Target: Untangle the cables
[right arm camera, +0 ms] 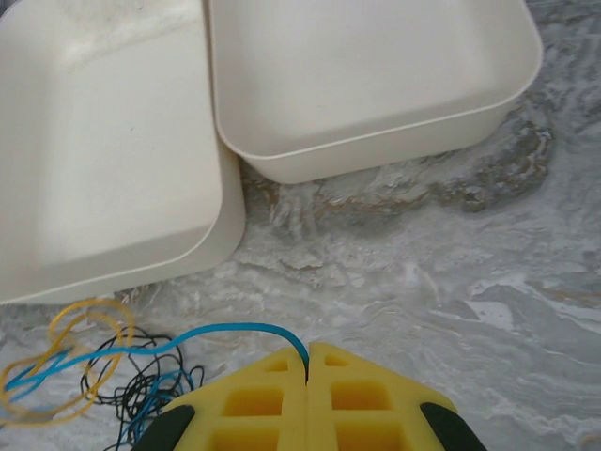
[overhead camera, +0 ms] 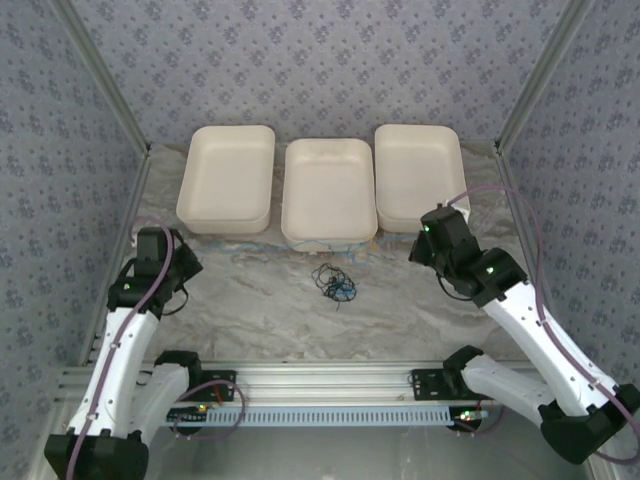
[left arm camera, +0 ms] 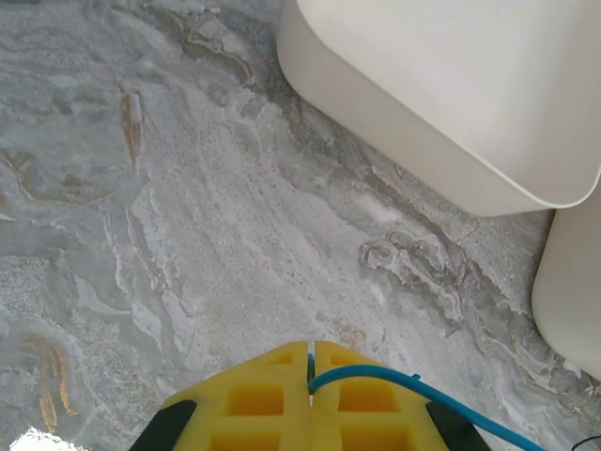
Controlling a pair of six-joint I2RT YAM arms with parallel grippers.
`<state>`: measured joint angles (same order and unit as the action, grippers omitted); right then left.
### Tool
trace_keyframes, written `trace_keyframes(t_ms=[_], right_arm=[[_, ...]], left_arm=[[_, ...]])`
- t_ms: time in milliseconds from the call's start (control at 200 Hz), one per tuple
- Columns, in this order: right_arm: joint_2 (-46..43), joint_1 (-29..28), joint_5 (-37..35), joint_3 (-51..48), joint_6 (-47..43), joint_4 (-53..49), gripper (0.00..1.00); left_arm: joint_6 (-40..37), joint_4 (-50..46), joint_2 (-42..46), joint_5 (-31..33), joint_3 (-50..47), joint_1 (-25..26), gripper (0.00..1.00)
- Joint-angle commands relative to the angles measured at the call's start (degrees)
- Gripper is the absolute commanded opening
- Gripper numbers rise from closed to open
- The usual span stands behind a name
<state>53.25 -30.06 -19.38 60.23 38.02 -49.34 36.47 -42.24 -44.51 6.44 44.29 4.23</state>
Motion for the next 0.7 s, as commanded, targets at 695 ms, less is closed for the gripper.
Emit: trace_keyframes(t_ms=[695], right_arm=[[0.93,24.73,8.99,-3.62,-4.66,-0.01,0.00]], left_arm=[[-3.86,-3.09,-0.13,1.31,5.17,-6.28,0.00]])
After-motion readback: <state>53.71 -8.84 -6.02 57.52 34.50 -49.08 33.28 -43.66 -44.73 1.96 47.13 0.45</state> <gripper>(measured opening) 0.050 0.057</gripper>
